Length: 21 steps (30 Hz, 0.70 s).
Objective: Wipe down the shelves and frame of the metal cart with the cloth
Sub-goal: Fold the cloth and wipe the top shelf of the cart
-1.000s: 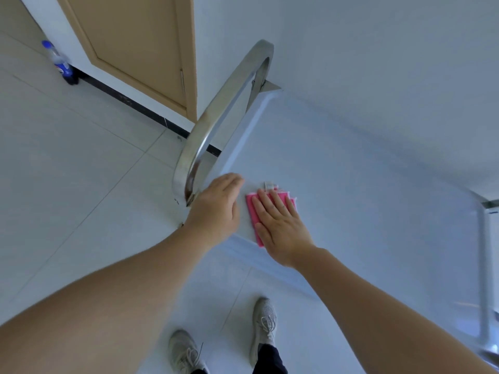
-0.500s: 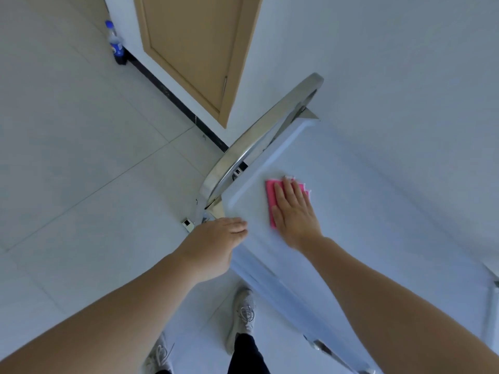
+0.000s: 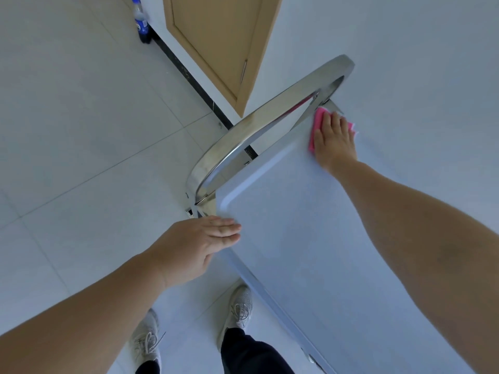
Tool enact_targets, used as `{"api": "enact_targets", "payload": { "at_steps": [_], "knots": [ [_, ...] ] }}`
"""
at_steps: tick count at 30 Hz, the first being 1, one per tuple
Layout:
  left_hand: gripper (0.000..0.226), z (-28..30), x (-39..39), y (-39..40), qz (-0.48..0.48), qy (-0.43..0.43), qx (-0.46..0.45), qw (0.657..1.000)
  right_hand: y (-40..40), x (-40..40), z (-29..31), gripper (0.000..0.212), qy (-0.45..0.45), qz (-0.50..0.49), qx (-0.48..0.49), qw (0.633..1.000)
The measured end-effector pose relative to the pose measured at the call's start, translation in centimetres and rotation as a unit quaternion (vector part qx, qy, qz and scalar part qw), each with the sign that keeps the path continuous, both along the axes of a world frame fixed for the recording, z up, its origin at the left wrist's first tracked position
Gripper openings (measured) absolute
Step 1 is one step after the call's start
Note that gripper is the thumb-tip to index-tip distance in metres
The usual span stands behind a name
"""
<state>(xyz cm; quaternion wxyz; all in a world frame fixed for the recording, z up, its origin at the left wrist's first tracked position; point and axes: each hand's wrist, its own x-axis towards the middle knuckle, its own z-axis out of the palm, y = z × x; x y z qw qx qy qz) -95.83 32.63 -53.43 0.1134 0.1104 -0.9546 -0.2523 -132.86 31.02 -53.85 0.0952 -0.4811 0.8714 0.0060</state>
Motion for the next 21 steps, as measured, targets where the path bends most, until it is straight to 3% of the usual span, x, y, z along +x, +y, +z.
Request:
{"api": "enact_targets", "payload": {
  "at_steps": [9, 18, 21],
  "knots": [
    [0.055, -1.2, 0.1, 0.0, -0.013, 0.004, 0.010, 1.000, -2.1, -1.8, -0.6, 0.057, 0.017, 0.006, -0.017, 1.000],
    [0.056, 0.0, 0.6, 0.1, -0.039, -0.038, -0.010, 0.998, 2.1, 7.0, 0.0, 0.060, -0.003, 0.166, 0.045, 0.985],
    [0.054, 1.4, 2.2, 0.6, -0.035, -0.052, -0.037, 0.997, 3.2, 8.3, 0.1, 0.060, -0.002, 0.173, 0.056, 0.983]
  ]
}}
